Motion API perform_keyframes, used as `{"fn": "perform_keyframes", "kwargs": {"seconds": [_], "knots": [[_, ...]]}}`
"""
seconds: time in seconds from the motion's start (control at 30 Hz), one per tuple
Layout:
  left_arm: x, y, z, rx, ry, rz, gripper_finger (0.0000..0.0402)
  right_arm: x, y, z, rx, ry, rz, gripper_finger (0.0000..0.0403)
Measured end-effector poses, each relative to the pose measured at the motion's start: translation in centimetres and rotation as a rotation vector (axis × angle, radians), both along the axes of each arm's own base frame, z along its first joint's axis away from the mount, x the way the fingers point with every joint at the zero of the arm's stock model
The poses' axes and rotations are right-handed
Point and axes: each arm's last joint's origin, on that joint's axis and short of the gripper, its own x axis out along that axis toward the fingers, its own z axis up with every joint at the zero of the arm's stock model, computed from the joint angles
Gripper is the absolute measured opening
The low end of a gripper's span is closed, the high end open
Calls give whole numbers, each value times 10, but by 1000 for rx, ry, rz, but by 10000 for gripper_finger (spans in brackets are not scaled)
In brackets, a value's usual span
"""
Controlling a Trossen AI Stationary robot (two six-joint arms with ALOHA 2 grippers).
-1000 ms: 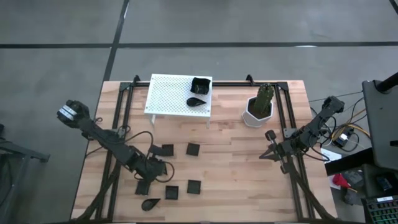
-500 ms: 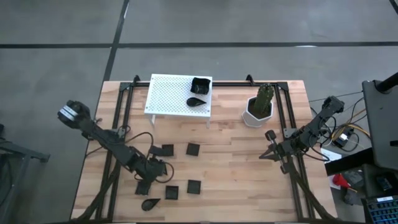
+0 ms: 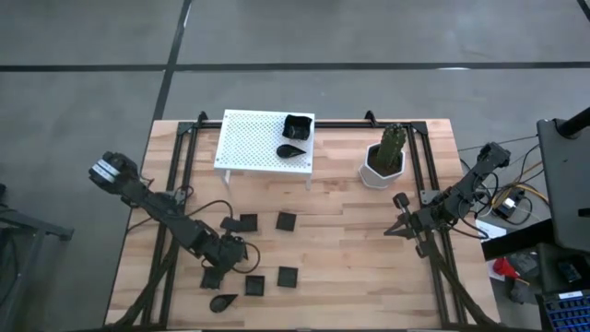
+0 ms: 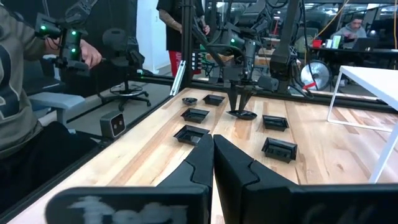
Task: Pick & Place Mini shaped plates
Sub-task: Stack the drop-shaped plate on top of the other drop-shaped plates on the shelf
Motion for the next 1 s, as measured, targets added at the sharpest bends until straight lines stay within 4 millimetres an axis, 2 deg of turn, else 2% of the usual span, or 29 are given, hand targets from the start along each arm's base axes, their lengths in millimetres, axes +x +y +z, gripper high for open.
{"fn": "perform_keyframes", "kwargs": {"seconds": [0.17, 0.4, 0.63, 0.87, 1.0], "knots": [[0, 0, -1, -3, 4, 14, 62, 0, 0, 0, 0, 0, 0, 8], [0, 0, -1, 0, -1, 18, 6, 0, 0, 0, -1, 0, 0, 8], [2, -1, 1, -6, -7, 37, 2, 0, 0, 0, 0, 0, 0, 8], [17, -10, 26, -49, -103, 138, 0, 0, 0, 0, -1, 0, 0, 8], [24, -12, 43, -13, -146, 164, 0, 0, 0, 0, -1, 0, 0, 8]]}}
